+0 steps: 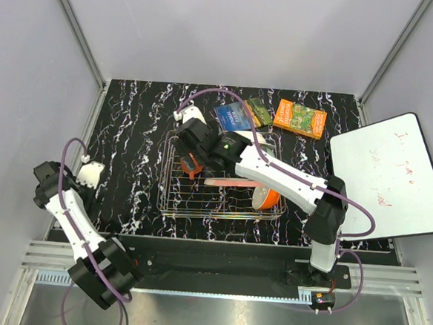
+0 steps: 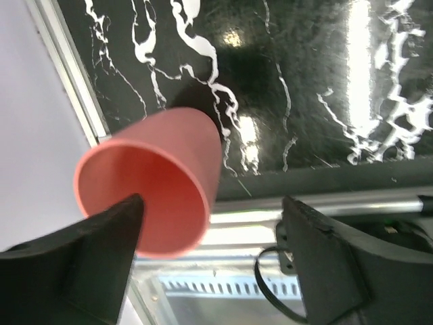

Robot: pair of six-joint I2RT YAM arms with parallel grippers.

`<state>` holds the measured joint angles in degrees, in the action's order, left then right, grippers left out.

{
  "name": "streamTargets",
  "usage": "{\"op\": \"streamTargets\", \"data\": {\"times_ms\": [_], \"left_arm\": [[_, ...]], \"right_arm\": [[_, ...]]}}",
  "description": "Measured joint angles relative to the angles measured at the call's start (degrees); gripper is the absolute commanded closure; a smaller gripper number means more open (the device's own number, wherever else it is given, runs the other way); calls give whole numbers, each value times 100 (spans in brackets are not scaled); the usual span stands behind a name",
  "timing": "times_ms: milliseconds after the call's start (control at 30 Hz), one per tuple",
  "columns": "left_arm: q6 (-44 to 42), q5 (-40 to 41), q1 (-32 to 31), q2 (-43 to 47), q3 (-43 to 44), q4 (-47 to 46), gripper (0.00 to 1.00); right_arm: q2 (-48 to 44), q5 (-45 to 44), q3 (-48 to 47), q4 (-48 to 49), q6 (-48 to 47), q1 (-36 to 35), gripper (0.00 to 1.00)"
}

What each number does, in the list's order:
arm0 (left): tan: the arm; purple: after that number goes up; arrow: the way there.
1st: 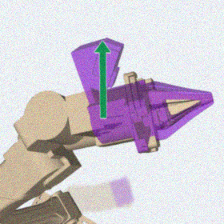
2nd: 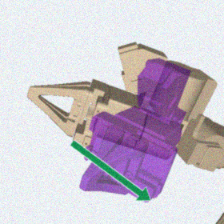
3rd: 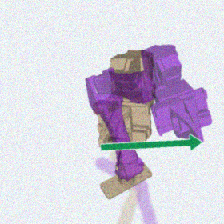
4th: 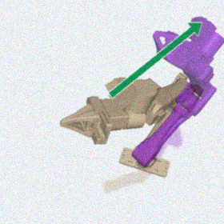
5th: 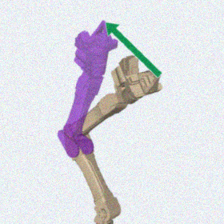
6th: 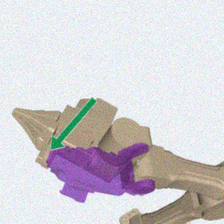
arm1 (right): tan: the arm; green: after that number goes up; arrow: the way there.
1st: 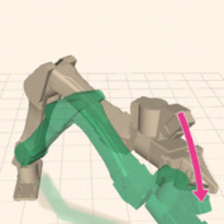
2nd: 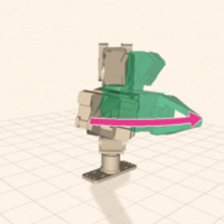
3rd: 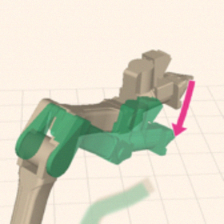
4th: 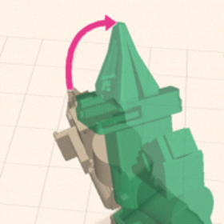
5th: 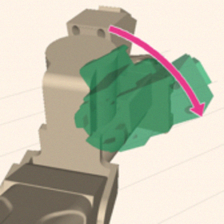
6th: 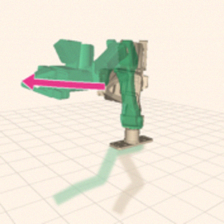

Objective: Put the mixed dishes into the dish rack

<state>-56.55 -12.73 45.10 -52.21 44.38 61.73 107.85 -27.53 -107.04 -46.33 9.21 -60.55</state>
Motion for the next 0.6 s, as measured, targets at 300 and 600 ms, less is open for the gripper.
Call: {"op": "streamTargets", "data": {"times_ms": [300,600], "left_arm": [[46,44,0,-640,-564,-675,100],[345,-1198,-81,-669,568,-74,100]], "right_arm": [[0,-2,0,0,37,0,9],[-2,74,-212,-114,236,0,0]]}}
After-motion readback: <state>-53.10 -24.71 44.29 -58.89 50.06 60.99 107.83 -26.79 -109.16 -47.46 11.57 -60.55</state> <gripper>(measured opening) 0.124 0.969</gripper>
